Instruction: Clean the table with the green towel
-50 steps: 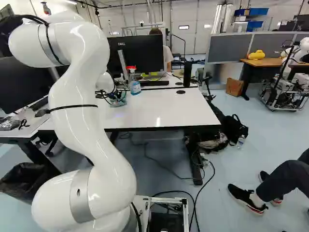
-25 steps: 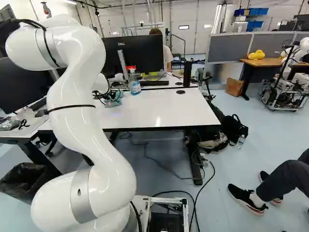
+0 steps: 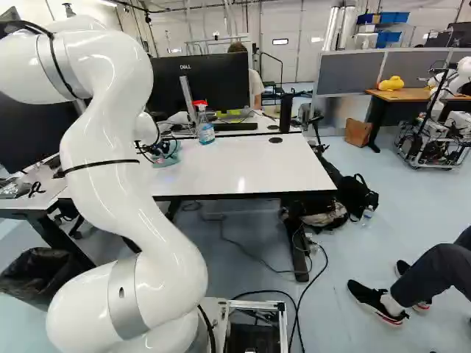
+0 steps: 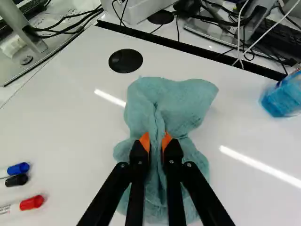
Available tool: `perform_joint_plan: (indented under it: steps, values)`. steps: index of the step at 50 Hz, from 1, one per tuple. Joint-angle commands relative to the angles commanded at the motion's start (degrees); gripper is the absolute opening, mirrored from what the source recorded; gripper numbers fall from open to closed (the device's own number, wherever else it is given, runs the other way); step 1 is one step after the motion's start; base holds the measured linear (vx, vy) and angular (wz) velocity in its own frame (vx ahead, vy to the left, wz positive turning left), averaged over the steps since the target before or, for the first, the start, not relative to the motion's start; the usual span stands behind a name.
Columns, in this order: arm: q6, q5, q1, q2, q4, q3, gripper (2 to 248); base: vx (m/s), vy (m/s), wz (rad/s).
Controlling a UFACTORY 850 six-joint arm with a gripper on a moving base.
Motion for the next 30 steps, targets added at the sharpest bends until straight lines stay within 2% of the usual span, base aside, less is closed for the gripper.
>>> perform_joint_plan:
  steps: [24, 30]
  values:
    - [0.00, 0.00, -1.62, 5.56, 0.00, 7.47, 48, 0.000, 0.000, 0.000]
    - [0.00, 0.00, -1.77, 5.94, 0.00, 7.81, 48, 0.000, 0.000, 0.000]
